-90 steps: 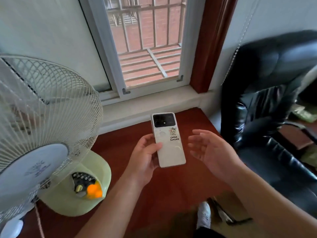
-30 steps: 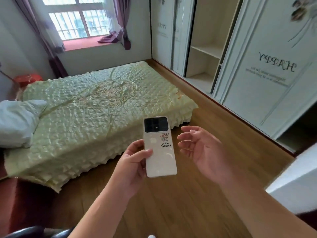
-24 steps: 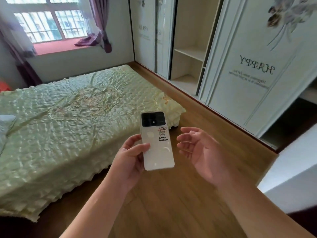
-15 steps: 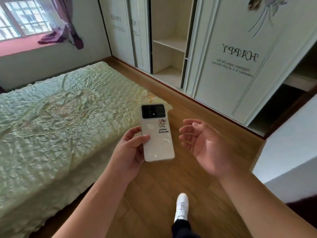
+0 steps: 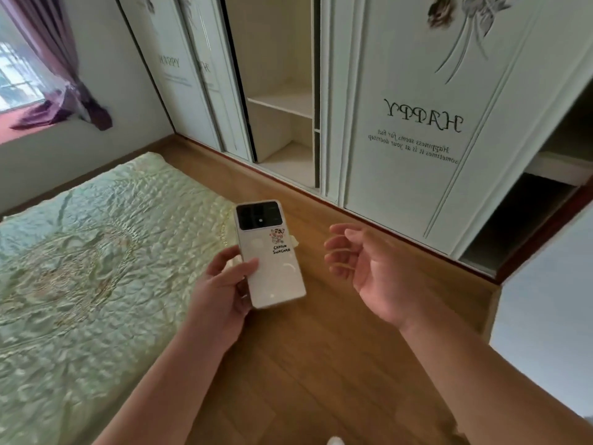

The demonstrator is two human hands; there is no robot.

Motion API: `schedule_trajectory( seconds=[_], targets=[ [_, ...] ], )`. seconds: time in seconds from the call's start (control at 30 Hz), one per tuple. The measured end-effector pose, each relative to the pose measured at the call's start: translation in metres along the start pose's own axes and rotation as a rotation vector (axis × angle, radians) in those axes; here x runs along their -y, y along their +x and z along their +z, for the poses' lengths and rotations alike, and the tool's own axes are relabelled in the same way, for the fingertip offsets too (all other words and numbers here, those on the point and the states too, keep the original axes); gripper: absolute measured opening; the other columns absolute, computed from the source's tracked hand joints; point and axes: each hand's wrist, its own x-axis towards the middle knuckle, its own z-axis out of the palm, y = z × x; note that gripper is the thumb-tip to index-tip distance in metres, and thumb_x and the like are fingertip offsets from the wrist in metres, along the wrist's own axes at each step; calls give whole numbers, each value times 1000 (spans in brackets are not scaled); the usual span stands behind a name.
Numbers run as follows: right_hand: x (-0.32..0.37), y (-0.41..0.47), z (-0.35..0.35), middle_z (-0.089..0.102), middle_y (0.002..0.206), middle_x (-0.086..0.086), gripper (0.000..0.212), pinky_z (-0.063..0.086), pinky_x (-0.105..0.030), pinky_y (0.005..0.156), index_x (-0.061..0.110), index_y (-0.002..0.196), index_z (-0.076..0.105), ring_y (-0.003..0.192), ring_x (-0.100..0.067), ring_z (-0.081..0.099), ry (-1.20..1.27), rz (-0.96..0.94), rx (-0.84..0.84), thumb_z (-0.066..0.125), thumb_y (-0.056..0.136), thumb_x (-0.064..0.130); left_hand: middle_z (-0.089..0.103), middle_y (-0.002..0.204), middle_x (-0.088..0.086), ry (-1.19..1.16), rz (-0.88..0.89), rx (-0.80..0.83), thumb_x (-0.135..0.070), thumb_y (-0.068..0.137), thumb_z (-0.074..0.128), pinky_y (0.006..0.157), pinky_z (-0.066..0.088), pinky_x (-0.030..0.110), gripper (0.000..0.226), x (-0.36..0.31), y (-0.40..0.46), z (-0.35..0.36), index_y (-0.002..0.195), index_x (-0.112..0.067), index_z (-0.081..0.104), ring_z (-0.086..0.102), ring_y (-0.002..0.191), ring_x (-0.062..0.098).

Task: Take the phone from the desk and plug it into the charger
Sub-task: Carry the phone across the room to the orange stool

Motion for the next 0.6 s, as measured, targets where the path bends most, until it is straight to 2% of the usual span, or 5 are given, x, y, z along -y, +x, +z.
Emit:
schedule_trajectory(
  seconds=[0.07, 0.13, 0.33, 0.6],
  targets=[
    [7, 27, -7, 69, 87, -8, 23, 50, -36, 75, 9, 105, 68, 82, -22, 64, -2, 9, -10, 56, 89, 20, 76, 104, 16, -3, 36, 11, -1, 72, 69, 53, 59, 39, 46, -12, 28, 15, 116, -13, 61, 74, 87, 34],
    [13, 54, -10, 69, 87, -8, 22, 50, -35, 74, 9, 106, 68, 82, -22, 64, 12, 14, -2, 56, 90, 20, 76, 102, 16, -3, 64, 16, -1, 72, 69, 48, 58, 35, 44, -23, 55, 26, 114, -13, 61, 75, 83, 33],
    [27, 152, -22, 69, 87, -9, 24, 50, -35, 73, 8, 106, 68, 80, -22, 64, -1, 5, -4, 58, 86, 19, 79, 90, 10, 59, 73, 44, 5, 83, 61, 44, 55, 32, 27, -42, 161, 52, 101, -16, 65, 75, 71, 25],
    [41, 327, -30, 69, 84, -9, 26, 48, -34, 69, 7, 105, 67, 76, -21, 63, -36, -7, -123, 57, 83, 19, 78, 92, 11, 12, -7, 92, 3, 82, 64, 48, 57, 36, 30, -75, 349, 72, 106, -14, 63, 75, 74, 26]
  ],
)
